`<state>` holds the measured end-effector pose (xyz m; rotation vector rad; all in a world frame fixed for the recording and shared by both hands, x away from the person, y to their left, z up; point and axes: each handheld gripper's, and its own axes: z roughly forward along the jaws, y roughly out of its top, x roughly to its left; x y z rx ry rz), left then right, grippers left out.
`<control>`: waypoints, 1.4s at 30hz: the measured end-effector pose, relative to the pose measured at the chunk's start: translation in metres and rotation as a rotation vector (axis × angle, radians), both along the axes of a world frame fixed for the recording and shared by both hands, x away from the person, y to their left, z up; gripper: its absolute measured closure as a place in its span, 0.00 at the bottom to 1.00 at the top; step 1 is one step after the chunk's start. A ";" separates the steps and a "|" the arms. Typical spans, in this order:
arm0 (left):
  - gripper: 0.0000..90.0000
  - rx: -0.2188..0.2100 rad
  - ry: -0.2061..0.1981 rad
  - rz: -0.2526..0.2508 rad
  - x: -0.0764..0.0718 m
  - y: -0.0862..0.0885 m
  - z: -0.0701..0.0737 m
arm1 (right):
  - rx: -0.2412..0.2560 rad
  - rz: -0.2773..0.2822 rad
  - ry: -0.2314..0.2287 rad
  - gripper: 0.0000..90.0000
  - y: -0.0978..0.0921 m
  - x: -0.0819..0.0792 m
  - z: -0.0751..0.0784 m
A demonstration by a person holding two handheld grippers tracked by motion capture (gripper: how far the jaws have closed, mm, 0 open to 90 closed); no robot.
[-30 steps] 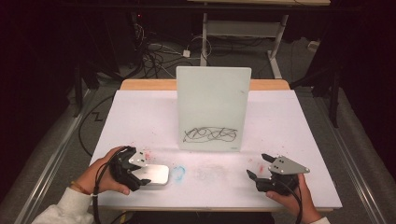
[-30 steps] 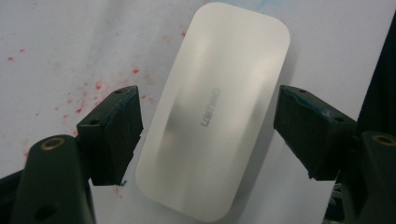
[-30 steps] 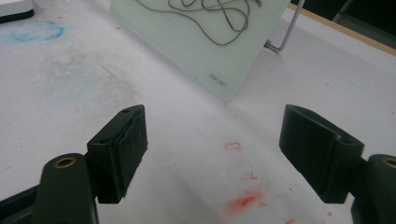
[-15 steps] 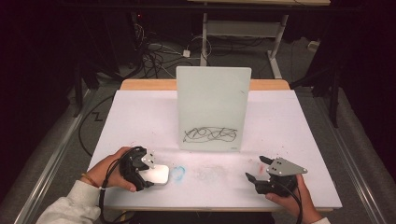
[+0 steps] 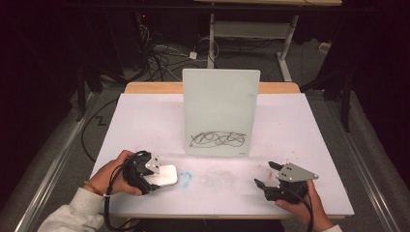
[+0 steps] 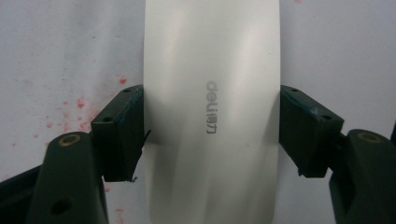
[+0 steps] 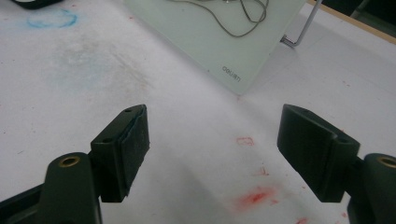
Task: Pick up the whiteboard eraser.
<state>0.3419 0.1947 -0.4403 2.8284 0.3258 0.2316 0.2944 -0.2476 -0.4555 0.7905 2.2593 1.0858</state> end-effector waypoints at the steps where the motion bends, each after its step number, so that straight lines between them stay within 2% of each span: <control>1: 0.32 -0.010 -0.012 0.005 0.000 0.001 0.001 | 0.001 -0.001 -0.002 0.29 0.000 0.000 0.000; 4: 0.32 -0.059 -0.059 0.030 -0.002 0.003 0.005 | 0.004 -0.002 -0.002 0.29 0.000 0.000 0.001; 7: 0.32 -0.086 -0.115 0.057 -0.006 0.004 0.009 | 0.017 0.000 -0.008 0.29 -0.001 -0.001 0.003; 12: 0.32 -0.160 -0.203 0.121 -0.010 0.006 0.013 | 0.023 -0.009 -0.019 0.29 -0.002 -0.001 0.005; 15: 0.32 -0.206 -0.230 0.149 -0.011 0.008 0.014 | 0.024 -0.019 -0.028 0.29 -0.003 -0.001 0.005; 22: 0.32 -0.273 -0.290 0.212 -0.013 0.010 0.015 | 0.020 -0.034 -0.054 0.29 -0.004 0.001 0.007; 29: 0.32 -0.319 -0.355 0.245 -0.016 0.010 0.017 | 0.033 -0.046 -0.070 0.29 -0.005 0.004 0.009; 33: 0.33 -0.316 -0.396 0.260 -0.018 0.006 0.016 | 0.027 -0.069 -0.077 0.29 -0.005 0.006 0.009; 42: 0.33 -0.327 -0.423 0.254 -0.023 0.000 0.018 | 0.031 -0.089 -0.090 0.29 -0.008 0.007 0.009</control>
